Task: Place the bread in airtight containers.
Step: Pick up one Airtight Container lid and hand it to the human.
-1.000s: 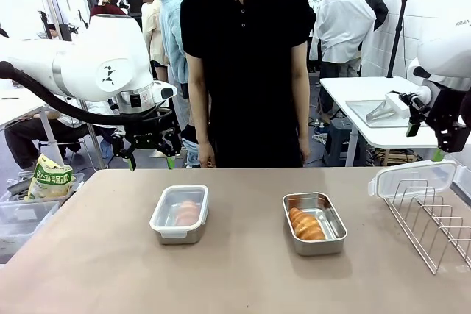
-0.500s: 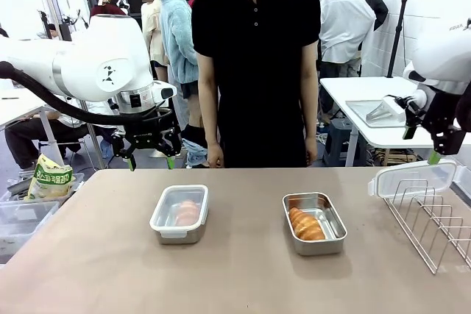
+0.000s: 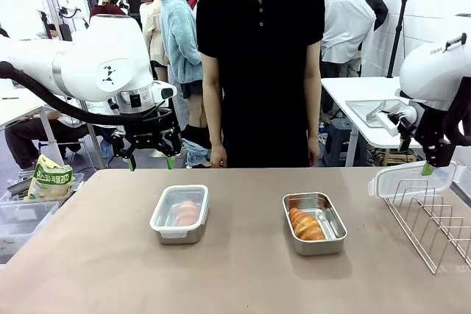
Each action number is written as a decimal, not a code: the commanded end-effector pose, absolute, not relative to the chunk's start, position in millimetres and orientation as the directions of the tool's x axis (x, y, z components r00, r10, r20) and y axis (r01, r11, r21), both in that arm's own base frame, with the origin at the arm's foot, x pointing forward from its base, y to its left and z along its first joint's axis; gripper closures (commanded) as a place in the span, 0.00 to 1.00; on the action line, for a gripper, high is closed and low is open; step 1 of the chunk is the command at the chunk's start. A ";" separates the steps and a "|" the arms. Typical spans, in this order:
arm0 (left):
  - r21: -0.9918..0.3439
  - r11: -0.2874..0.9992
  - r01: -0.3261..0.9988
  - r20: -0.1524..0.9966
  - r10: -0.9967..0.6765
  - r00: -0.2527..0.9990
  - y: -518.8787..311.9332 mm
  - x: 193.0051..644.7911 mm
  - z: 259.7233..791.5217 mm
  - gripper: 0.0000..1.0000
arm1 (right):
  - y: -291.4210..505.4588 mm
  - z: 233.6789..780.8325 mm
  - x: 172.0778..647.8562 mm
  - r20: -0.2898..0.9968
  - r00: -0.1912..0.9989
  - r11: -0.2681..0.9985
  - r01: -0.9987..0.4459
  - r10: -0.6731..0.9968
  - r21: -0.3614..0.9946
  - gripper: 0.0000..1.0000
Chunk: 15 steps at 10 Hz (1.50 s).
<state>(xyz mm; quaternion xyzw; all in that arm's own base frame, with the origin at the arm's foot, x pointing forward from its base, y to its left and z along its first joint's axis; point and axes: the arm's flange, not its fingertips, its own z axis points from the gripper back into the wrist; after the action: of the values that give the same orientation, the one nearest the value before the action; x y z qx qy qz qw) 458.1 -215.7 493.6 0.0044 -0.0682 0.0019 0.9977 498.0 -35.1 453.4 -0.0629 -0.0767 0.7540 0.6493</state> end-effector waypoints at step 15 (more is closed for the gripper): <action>0.009 1.000 -0.005 0.139 0.004 0.990 -214.2 458.0 495.0 0.00 | -50.6 401.4 533.4 0.060 -0.149 -0.146 -0.987 0.987 -0.062 0.61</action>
<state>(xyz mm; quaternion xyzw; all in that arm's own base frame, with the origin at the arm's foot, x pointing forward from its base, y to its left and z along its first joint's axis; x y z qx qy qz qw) 458.1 -215.7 493.6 0.0044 -0.0682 0.0019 0.9977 527.5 -48.1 401.6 -0.0116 -0.0338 0.7526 0.6575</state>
